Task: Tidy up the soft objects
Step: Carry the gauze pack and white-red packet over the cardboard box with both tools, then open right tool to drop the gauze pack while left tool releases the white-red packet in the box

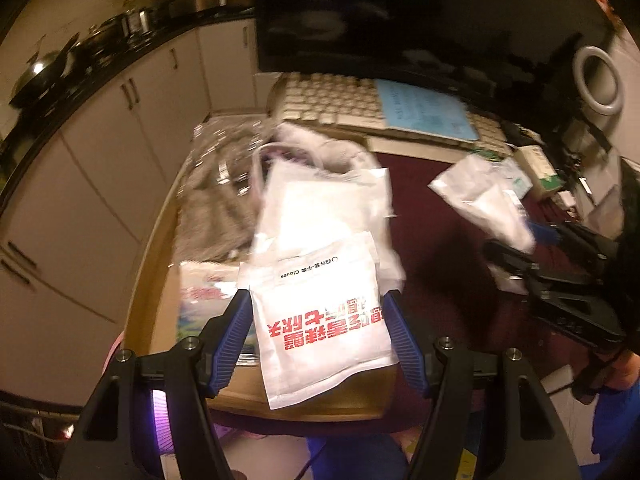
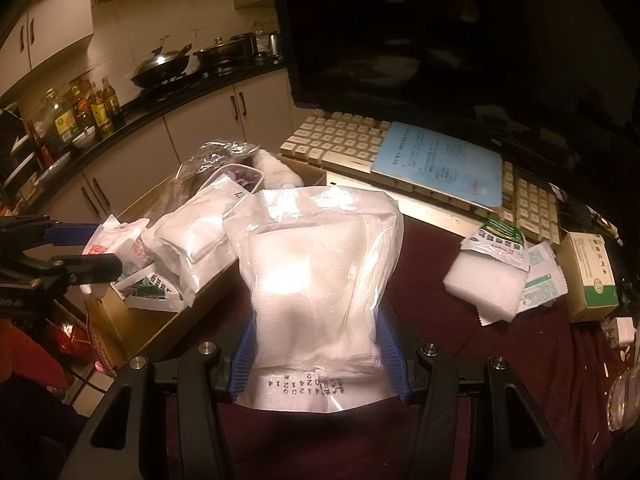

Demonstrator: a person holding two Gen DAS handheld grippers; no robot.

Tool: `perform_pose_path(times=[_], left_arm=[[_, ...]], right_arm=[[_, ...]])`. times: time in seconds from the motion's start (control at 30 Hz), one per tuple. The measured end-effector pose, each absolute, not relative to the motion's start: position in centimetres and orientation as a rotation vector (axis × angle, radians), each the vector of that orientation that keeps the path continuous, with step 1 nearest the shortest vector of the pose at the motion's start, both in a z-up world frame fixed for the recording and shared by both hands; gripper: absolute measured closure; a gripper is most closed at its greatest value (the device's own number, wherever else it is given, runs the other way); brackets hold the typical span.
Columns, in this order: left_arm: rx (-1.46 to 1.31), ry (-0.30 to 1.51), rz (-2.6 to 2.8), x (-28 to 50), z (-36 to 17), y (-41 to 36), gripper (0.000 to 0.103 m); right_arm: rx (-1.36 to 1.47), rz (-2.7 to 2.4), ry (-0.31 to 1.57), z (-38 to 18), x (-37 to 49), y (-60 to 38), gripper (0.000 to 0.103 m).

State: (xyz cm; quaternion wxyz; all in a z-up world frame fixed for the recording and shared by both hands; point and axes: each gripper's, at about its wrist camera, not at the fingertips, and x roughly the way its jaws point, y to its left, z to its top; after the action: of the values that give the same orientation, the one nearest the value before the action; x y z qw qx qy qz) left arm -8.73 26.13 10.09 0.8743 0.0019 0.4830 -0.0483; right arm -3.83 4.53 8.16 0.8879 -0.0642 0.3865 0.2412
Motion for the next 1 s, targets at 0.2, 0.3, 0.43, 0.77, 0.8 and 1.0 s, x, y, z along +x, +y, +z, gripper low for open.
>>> perform_pose_path(times=[0.2,0.3,0.43,0.77,0.8,1.0], left_arm=[[-0.009,1.051,-0.019,-7.8,8.0,29.4,0.037],[-0.021,1.063,0.009,-7.3,7.0,30.7,0.037],[-0.038,1.079,0.024,-6.8,5.7,31.6,0.037],[-0.024,1.089,0.01,-6.6,4.6,31.6,0.037],[-0.023,1.088,0.008,-6.6,4.6,31.6,0.037],[-0.01,1.078,0.007,-7.1,5.1,31.7,0.037]], right_arm=[[-0.146,0.515,0.804,8.2,-3.8,5.8,0.044],[-0.156,0.521,0.808,8.2,-3.6,6.4,0.044],[-0.167,0.528,0.812,8.5,-2.8,7.5,0.044],[-0.183,0.592,0.841,9.6,1.7,12.2,0.044],[-0.186,0.597,0.848,9.5,2.3,13.0,0.044],[-0.215,0.619,0.863,8.8,4.2,16.8,0.044]])
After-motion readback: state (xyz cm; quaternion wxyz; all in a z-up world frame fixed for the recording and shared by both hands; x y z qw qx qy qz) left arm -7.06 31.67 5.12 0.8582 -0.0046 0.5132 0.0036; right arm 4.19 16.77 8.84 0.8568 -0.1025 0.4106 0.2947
